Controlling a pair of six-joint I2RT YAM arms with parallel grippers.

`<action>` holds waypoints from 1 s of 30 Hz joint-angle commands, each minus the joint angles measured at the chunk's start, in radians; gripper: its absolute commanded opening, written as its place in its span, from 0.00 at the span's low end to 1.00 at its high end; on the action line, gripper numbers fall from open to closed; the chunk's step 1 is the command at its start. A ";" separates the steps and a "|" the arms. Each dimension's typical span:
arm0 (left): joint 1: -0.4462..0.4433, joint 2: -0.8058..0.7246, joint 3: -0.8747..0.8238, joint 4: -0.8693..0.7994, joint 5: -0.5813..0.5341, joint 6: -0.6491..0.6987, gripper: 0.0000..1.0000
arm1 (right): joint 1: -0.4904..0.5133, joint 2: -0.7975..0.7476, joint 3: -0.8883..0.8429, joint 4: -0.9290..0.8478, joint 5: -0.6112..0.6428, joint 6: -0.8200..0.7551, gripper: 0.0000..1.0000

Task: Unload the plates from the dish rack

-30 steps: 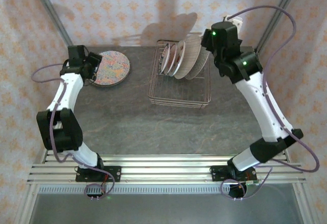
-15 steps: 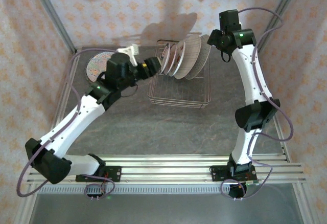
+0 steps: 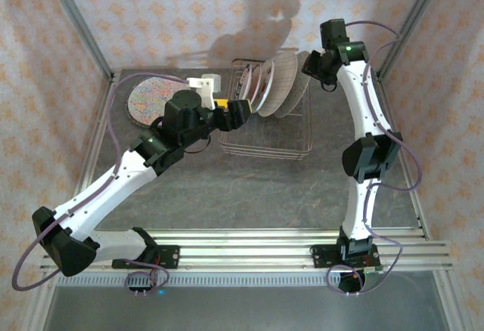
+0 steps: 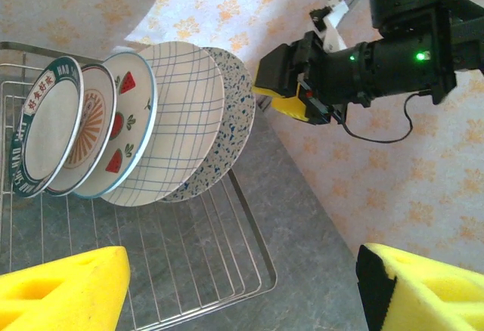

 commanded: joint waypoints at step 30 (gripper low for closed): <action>-0.030 -0.075 -0.004 0.188 -0.225 0.091 0.90 | -0.007 0.118 0.074 0.006 -0.073 0.008 0.18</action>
